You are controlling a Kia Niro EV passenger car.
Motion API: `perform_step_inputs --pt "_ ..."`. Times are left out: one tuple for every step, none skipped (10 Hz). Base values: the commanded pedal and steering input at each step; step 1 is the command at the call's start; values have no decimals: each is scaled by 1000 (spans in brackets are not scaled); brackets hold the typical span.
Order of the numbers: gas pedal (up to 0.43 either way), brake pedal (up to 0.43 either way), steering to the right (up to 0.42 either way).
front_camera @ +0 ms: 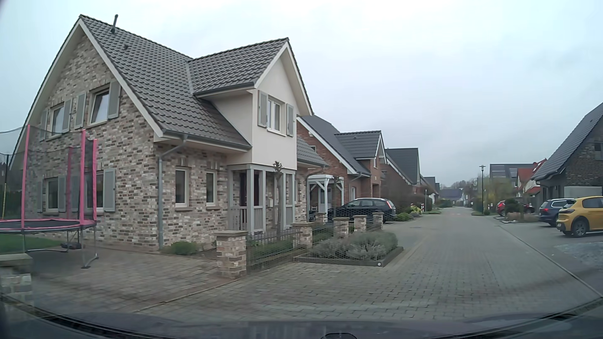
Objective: Follow the waypoints while adhering to traffic rules and regulations
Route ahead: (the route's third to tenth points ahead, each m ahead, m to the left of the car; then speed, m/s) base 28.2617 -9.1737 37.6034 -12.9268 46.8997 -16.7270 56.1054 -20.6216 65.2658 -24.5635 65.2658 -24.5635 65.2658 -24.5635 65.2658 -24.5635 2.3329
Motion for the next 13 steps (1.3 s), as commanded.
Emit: perform_step_inputs --pt "0 0 500" --pt "0 0 500" --pt "0 0 500" --pt "0 0 501" --pt "0 0 504" --pt "0 0 504" --pt "0 0 498" --pt "0 0 490" --pt "0 0 479" --pt "0 0 463" --pt "0 0 443" --pt "0 0 406" --pt "0 0 372"
